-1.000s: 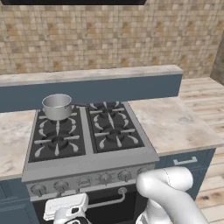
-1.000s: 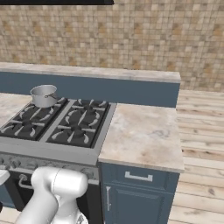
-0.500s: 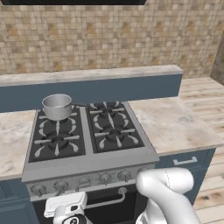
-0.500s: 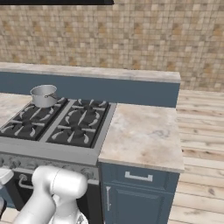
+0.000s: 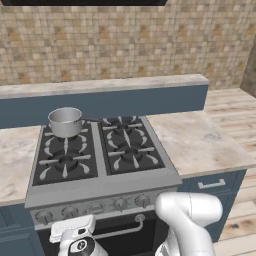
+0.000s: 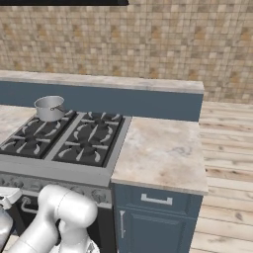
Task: Turn on the rear left burner of the stove.
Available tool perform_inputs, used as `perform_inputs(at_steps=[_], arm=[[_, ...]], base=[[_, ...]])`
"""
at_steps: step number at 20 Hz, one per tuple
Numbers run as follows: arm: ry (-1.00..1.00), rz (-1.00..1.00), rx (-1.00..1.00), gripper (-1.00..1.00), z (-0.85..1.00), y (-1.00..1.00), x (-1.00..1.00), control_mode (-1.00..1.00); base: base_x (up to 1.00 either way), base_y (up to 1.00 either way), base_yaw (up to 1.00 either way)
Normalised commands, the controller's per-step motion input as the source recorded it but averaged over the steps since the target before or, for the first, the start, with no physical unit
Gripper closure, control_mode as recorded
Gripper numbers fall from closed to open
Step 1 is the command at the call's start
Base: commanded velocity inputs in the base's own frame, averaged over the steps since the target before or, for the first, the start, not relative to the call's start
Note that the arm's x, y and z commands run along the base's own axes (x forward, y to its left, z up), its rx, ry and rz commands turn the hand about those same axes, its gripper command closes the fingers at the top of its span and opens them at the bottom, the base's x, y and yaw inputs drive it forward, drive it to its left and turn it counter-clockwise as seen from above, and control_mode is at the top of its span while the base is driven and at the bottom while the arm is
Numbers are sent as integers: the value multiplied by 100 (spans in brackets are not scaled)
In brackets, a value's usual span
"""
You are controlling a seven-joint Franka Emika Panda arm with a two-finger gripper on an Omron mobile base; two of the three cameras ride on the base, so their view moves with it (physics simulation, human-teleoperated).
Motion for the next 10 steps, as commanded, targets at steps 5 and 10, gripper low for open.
perform_inputs(at_steps=[5, 10], arm=[[0, 0, 0, -100, -38, 39, 3, -100], [0, 0, 0, -100, -29, 20, 12, -100]], base=[[0, 0, 0], [0, 0, 0]])
